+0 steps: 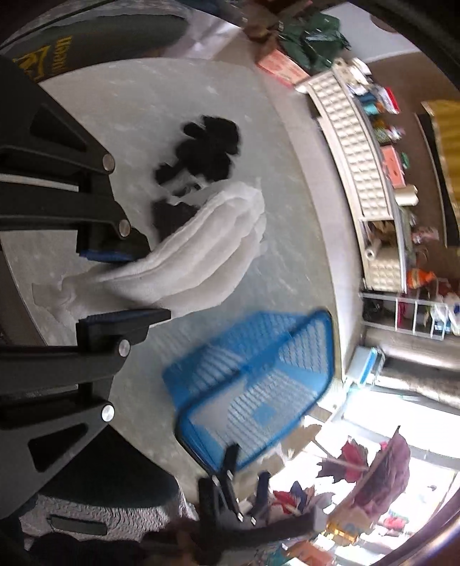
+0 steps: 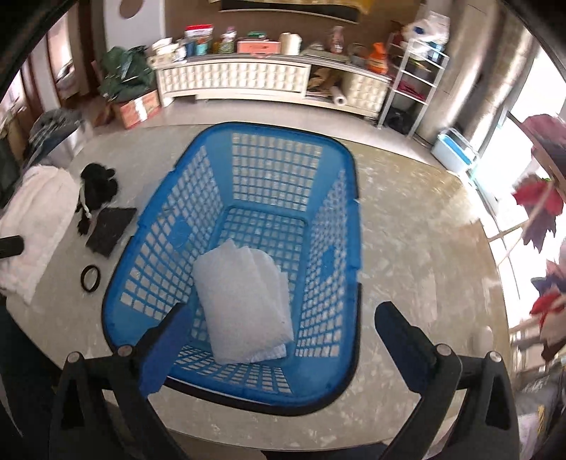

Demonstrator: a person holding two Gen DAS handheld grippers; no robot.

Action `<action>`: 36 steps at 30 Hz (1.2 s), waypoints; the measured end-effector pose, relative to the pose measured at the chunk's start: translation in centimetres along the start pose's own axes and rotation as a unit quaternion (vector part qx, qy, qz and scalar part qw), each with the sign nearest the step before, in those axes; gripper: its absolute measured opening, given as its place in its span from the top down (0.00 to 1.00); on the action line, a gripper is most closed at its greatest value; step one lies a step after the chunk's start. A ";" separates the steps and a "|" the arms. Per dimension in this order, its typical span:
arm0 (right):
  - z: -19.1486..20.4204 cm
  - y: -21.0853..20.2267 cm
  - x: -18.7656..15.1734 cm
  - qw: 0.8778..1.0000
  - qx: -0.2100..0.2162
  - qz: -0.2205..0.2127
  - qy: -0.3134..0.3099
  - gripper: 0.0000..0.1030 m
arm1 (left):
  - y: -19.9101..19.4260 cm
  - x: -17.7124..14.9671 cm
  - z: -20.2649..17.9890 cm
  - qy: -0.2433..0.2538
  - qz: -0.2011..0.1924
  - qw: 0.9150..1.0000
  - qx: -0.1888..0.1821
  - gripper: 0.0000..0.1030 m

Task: Organize soft objects
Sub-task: 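Carry the white quilted towel into the blue basket and release it with the left gripper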

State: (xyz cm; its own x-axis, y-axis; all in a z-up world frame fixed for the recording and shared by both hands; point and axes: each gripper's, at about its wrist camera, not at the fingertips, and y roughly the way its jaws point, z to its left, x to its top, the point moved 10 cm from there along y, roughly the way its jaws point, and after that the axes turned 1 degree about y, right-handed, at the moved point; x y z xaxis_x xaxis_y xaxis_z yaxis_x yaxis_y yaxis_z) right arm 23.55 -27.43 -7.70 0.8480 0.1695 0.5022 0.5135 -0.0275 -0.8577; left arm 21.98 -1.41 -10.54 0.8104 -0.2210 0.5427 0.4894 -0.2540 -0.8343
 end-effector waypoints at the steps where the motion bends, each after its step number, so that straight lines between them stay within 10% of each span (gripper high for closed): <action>1: -0.1 0.1 -0.2 1.000 -0.002 0.000 0.006 0.00 | -0.2 0.7 -0.8 0.007 -0.004 1.000 -0.005 0.80; 16: -1.0 0.8 -1.6 0.997 0.026 -0.006 0.073 0.00 | 0.3 11.3 -10.1 0.070 -0.049 0.995 -0.060 0.80; 36: -3.6 4.0 -2.3 0.993 0.019 0.012 0.114 0.00 | 12.7 12.1 -13.9 0.111 0.016 0.989 -0.100 0.81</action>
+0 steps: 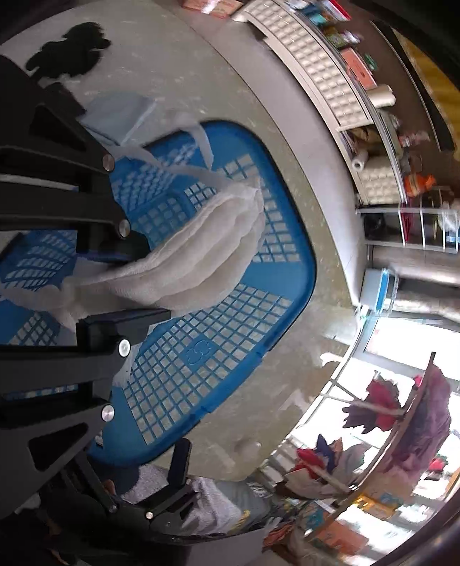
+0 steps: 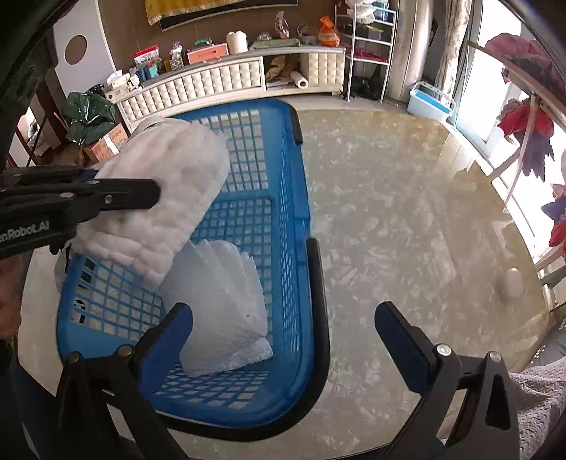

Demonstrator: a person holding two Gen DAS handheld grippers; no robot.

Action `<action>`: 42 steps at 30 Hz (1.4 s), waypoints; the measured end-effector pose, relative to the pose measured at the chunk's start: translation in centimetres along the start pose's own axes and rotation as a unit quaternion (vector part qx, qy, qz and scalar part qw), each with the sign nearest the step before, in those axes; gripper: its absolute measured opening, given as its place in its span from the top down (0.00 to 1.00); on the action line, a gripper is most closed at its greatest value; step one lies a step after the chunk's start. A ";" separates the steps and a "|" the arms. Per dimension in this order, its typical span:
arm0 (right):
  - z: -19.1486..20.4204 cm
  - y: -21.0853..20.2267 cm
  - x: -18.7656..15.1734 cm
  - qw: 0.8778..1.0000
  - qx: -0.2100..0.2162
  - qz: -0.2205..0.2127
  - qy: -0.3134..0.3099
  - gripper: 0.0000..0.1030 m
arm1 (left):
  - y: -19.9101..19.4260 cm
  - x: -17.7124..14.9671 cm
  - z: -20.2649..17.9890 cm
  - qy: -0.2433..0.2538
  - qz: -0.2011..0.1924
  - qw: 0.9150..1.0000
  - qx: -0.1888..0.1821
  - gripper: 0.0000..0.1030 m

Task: Organize soft objects
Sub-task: 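Carry the white quilted towel into the blue basket and release it with the left gripper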

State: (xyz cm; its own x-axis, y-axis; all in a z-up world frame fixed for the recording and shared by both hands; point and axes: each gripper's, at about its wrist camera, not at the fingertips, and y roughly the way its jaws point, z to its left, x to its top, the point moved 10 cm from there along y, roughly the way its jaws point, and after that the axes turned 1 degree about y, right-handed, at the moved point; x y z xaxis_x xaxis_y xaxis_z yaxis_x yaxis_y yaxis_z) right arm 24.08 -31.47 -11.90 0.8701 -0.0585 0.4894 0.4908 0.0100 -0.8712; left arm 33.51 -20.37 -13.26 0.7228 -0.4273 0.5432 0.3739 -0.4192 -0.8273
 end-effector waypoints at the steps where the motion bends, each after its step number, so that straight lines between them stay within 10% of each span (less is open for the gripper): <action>1: -0.2 0.1 -0.1 1.000 0.000 0.002 0.002 0.00 | 0.3 0.1 -0.3 0.012 -0.001 1.000 -0.004 0.81; 31: -0.5 1.6 0.0 0.999 0.028 0.007 0.037 0.00 | 6.3 -0.4 0.4 0.124 0.106 0.986 0.021 0.76; 36: -0.4 1.5 -0.1 0.999 0.027 0.007 0.036 0.00 | 5.9 -0.1 0.1 0.137 0.091 0.986 0.037 0.43; 42: -0.2 1.1 -0.3 0.999 0.027 0.007 0.036 0.00 | 4.3 0.9 -0.1 0.127 0.055 0.989 0.050 0.31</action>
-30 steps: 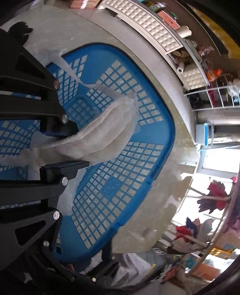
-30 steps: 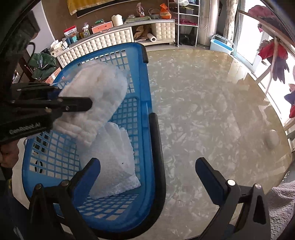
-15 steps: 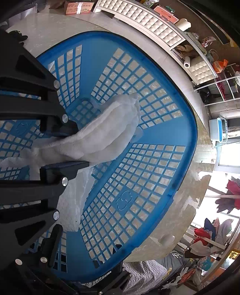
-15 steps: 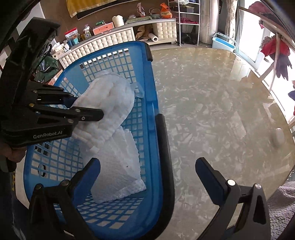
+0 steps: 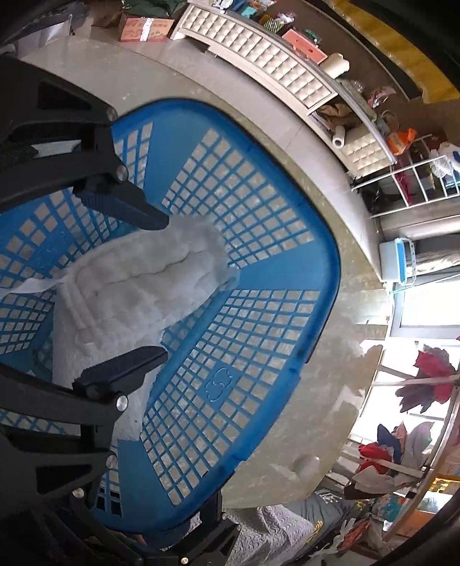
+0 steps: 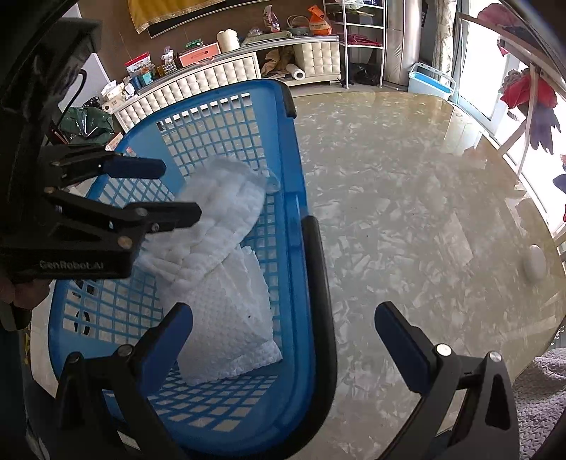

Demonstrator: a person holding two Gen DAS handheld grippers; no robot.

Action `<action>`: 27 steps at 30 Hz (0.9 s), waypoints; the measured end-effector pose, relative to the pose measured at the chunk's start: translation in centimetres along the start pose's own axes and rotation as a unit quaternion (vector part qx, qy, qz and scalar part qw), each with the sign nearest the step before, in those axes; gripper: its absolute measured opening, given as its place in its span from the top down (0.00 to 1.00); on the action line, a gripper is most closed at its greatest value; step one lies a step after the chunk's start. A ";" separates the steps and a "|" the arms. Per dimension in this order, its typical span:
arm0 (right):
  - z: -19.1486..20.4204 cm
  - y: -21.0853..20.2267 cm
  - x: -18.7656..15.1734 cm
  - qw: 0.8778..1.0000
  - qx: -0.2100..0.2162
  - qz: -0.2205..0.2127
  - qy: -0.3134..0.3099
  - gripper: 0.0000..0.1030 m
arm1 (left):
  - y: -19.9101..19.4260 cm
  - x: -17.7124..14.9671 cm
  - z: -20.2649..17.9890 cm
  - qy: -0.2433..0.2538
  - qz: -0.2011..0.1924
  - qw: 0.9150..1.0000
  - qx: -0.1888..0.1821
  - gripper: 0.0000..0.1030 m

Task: Organize soft objects
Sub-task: 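Carry the white quilted towel into the blue basket and release it with the left gripper, then withdraw both tools from the basket back over the table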

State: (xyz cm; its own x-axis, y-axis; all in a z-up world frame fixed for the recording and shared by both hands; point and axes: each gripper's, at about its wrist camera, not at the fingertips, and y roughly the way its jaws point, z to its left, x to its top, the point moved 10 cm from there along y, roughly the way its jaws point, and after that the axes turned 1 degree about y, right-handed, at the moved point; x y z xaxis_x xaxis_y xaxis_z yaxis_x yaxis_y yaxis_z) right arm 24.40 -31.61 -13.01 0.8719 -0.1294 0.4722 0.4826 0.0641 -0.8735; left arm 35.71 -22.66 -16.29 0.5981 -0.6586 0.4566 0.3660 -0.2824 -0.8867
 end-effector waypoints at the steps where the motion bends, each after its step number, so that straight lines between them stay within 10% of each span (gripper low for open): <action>1: 0.1 -0.1 0.0 1.000 -0.001 -0.001 0.000 0.00 | -0.3 0.0 0.1 0.000 -0.002 1.000 0.006 0.30; 27: 5.9 -6.8 -0.1 0.997 -0.004 -0.052 -0.059 0.00 | -12.2 -7.3 1.4 -0.072 -0.066 0.993 0.060 0.00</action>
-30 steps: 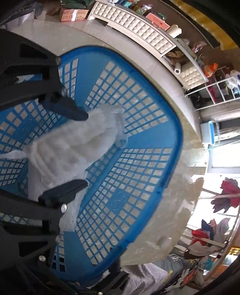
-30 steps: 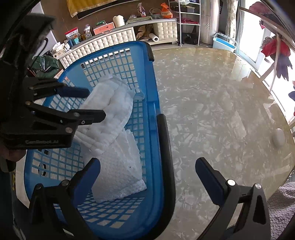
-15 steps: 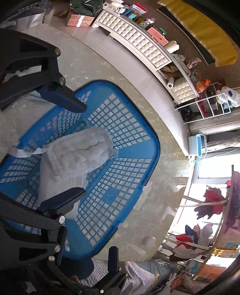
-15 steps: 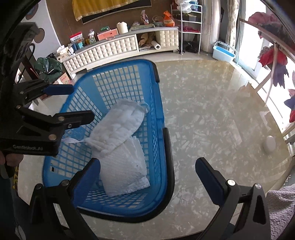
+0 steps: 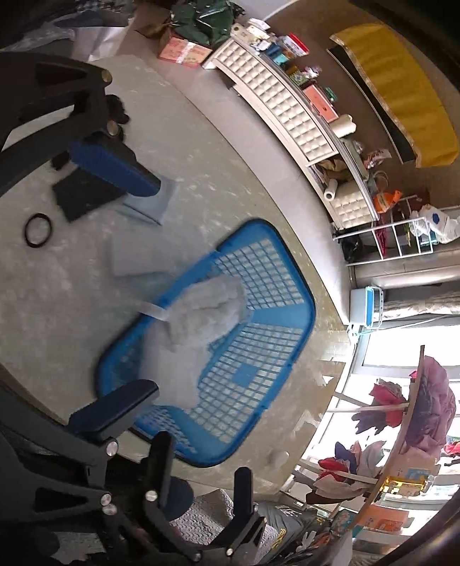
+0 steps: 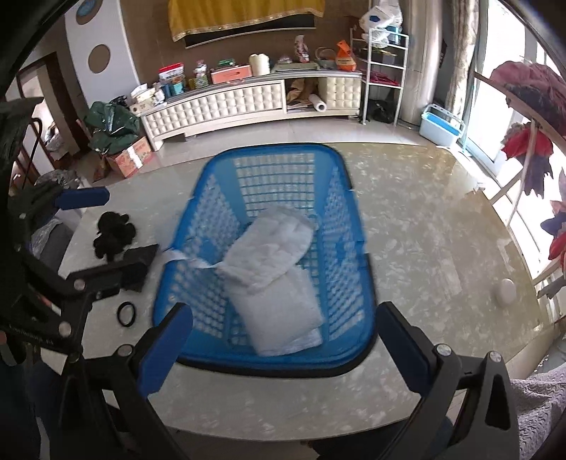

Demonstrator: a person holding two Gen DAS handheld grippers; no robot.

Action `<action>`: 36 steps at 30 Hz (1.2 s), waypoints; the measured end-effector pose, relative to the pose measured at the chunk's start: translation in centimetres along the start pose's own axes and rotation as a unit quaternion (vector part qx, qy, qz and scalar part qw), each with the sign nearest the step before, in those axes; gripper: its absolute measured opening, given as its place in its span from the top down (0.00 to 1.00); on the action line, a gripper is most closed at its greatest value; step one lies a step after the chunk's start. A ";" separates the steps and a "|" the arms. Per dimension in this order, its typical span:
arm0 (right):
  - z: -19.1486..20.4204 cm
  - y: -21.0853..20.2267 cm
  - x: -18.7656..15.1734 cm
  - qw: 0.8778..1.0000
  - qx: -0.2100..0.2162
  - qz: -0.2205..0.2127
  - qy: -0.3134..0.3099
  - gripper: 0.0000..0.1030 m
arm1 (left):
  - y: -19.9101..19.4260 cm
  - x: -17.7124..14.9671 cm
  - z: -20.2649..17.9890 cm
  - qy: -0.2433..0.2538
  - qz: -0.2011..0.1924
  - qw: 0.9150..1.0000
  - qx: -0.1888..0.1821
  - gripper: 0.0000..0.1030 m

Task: Organize soft objects
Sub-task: 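Withdraw both tools from the basket back over the table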

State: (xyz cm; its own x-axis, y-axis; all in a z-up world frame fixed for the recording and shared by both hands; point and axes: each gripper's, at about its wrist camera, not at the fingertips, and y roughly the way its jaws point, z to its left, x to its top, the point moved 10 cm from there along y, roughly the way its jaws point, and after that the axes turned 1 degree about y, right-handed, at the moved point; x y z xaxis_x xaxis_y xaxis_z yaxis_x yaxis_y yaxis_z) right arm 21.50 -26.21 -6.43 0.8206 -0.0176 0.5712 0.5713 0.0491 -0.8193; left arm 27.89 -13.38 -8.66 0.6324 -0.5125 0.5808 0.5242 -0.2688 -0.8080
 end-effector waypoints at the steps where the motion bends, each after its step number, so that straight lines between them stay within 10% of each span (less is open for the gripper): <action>1: 0.6 -0.1 -0.1 1.000 0.001 -0.001 -0.003 0.00 | -0.6 -0.7 0.4 -0.005 -0.001 1.000 0.000 0.00; 36: 20.1 7.9 -3.0 0.985 0.076 0.041 -0.149 0.00 | -4.1 -21.2 13.7 -0.173 0.043 0.982 0.062 0.00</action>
State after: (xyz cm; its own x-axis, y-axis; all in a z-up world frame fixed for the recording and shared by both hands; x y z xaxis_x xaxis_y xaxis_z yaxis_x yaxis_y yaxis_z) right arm 23.25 -5.73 -13.62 0.8107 0.2850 0.5114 0.4763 0.1870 -0.8592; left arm 20.12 9.75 -16.32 0.8219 -0.2155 0.5273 0.5126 -0.1238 -0.8497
